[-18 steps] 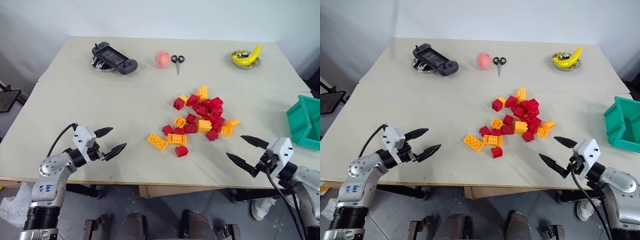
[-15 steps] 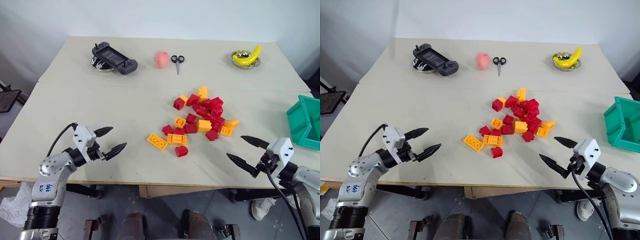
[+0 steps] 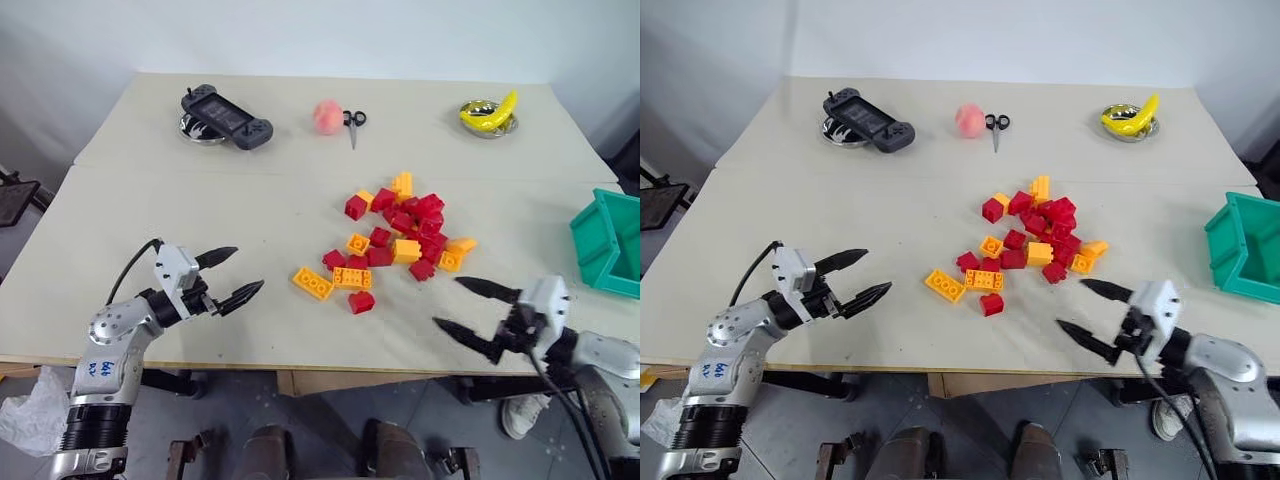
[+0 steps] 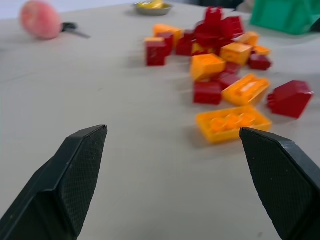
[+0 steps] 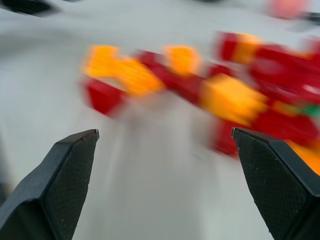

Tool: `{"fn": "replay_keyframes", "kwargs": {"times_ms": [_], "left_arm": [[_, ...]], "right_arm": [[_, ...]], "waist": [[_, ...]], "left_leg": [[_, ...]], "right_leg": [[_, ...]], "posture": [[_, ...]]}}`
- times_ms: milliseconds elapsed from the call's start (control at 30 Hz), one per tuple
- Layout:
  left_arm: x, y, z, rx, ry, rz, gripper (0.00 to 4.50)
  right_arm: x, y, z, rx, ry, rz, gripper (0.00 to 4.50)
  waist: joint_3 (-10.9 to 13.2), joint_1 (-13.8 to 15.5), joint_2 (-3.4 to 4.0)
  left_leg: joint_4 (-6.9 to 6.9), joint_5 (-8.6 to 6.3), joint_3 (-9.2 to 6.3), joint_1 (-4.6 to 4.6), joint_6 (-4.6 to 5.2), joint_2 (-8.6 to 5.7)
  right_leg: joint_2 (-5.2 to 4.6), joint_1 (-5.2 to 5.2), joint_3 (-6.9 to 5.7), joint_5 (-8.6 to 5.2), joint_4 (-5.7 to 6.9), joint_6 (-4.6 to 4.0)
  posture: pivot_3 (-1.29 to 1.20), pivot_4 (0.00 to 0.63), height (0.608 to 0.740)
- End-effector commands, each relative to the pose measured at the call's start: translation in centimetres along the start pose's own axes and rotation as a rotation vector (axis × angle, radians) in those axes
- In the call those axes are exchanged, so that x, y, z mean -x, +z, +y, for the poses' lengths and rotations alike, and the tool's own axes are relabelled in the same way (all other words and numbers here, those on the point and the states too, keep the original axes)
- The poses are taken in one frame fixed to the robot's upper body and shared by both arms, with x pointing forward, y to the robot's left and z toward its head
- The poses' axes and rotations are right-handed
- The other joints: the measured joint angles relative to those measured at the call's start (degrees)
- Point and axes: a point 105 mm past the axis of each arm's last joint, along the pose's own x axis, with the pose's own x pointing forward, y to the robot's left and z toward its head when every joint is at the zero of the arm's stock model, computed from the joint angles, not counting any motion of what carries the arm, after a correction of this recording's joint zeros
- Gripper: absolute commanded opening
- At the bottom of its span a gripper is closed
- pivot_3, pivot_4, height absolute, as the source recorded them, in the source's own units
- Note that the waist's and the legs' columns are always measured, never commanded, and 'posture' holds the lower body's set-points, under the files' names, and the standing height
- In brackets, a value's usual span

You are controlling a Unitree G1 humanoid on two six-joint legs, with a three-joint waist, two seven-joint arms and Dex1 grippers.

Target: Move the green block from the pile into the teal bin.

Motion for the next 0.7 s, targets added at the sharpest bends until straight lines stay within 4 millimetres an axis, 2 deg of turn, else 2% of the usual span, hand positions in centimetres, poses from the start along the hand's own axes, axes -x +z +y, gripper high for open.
{"fn": "replay_keyframes", "kwargs": {"times_ms": [33,133,267,367,500,567,700], "left_arm": [[-0.6,1.3,-0.4,-0.034,-0.04,-0.042,4.5],[-0.9,1.6,-0.8,-0.043,-0.076,-0.044,4.5],[-0.5,2.1,-0.2,-0.051,-0.043,-0.054,4.5],[-0.1,1.8,0.0,-0.048,-0.025,-0.045,4.5],[-0.2,1.5,-0.2,-0.037,-0.029,-0.043,4.5],[-0.4,1.5,-0.4,-0.029,-0.039,-0.048,4.5],[-1.3,1.8,-0.8,-0.028,-0.071,-0.064,4.5]], "right_arm": [[-2.7,1.5,1.9,-0.007,0.059,-0.02,4.45],[-5.2,2.5,1.9,-0.035,0.054,-0.051,4.45],[-5.1,2.9,-0.2,0.005,-0.028,-0.045,4.45],[-4.1,2.5,-1.7,0.055,-0.075,-0.005,3.5],[-4.0,2.4,-1.8,0.069,-0.061,0.009,2.2],[-4.4,2.4,-1.6,0.057,-0.051,0.008,1.57],[-6.7,2.3,-1.6,0.018,-0.053,-0.005,0.21]], "waist": [[0.0,0.0,0.01],[0.0,0.0,0.0],[0.0,0.4,0.0],[0.0,0.3,0.0],[0.0,0.1,0.0],[0.0,-0.1,0.0],[0.0,-0.6,0.0]], "left_leg": [[0.0,0.0,0.0,-0.01,0.0,-0.01],[0.01,-0.01,-0.01,-0.03,0.0,-0.01],[0.02,-0.01,-0.04,-0.08,0.01,-0.02],[0.02,-0.03,-0.03,-0.11,0.04,-0.04],[0.0,-0.02,-0.02,-0.11,0.04,-0.03],[0.0,-0.02,0.0,-0.12,0.03,-0.02],[0.01,-0.02,0.01,-0.1,0.03,-0.01]], "right_leg": [[0.0,-0.02,0.01,0.0,0.01,0.0],[0.0,-0.02,0.0,0.0,0.0,0.0],[-0.01,-0.05,-0.03,0.0,0.0,-0.01],[-0.02,-0.05,-0.03,0.0,-0.02,-0.01],[0.0,-0.08,-0.03,0.0,-0.01,-0.01],[0.0,-0.1,-0.02,0.0,0.0,-0.01],[0.0,-0.09,-0.01,0.0,0.01,-0.01]], "posture": [[0.0,0.15,0.74],[0.0,0.15,0.74],[0.0,0.15,0.74],[0.0,0.15,0.74],[0.0,0.15,0.74],[0.0,0.15,0.74],[0.0,0.15,0.74]]}}
